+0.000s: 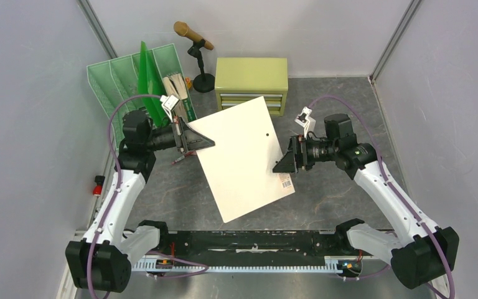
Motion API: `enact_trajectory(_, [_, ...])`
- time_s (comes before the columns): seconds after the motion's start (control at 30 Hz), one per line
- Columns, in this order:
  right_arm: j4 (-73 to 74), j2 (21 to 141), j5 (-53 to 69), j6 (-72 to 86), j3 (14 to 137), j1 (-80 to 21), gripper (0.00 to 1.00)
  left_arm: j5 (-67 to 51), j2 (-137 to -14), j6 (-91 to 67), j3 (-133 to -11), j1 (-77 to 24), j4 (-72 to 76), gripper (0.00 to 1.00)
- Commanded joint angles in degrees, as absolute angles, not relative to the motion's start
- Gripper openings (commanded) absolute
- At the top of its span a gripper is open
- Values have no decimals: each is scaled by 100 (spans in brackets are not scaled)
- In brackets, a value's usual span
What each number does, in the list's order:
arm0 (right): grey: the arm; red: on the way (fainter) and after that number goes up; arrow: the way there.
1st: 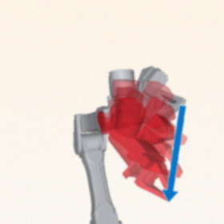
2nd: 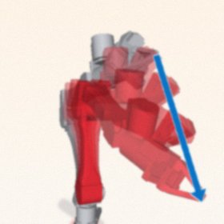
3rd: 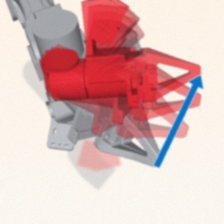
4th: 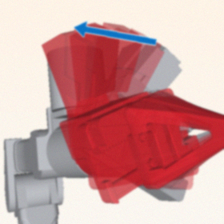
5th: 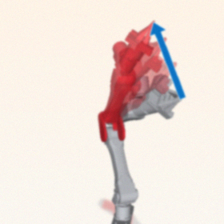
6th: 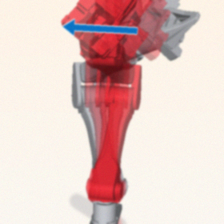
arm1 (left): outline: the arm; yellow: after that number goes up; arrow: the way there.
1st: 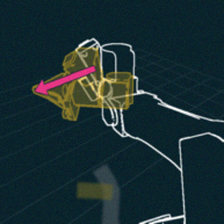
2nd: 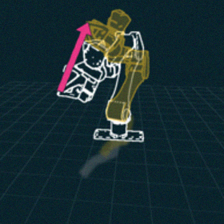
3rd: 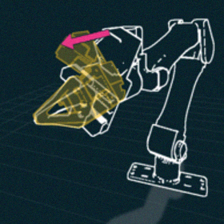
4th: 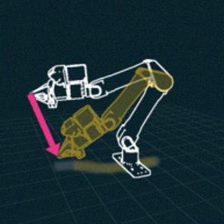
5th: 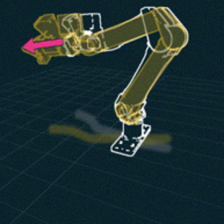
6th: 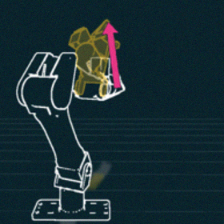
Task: Organize the desk
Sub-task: Place the folder in the storage box.
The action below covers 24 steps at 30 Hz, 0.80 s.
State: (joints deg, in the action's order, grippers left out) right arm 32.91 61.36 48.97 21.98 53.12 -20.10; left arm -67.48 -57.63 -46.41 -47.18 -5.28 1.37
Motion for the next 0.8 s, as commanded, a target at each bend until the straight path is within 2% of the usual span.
enact_trajectory(0.0, [3586,6051,4222,2000,5495,-1985,92,-6573,-5550,-4430,-5030,-536,90,2])
enact_trajectory(0.03, [3651,6037,4133,1972,5521,-1986,97,-6543,-5546,-4421,-5035,-536,81,2])
enact_trajectory(0.07, [3711,6031,4034,1939,5556,-1982,98,-6516,-5537,-4413,-5036,-536,67,2])
enact_trajectory(0.27, [4072,5981,3427,1755,5807,-1977,98,-6137,-5512,-4031,-5311,-531,-532,2])
enact_trajectory(0.57, [4362,5815,2657,1606,5852,-1973,98,-4789,-5560,-3180,-5865,-532,-1639,2])
enact_trajectory(0.77, [4412,5761,2587,1567,5775,-1977,98,-3846,-5644,-2751,-6358,-527,-2235,2])
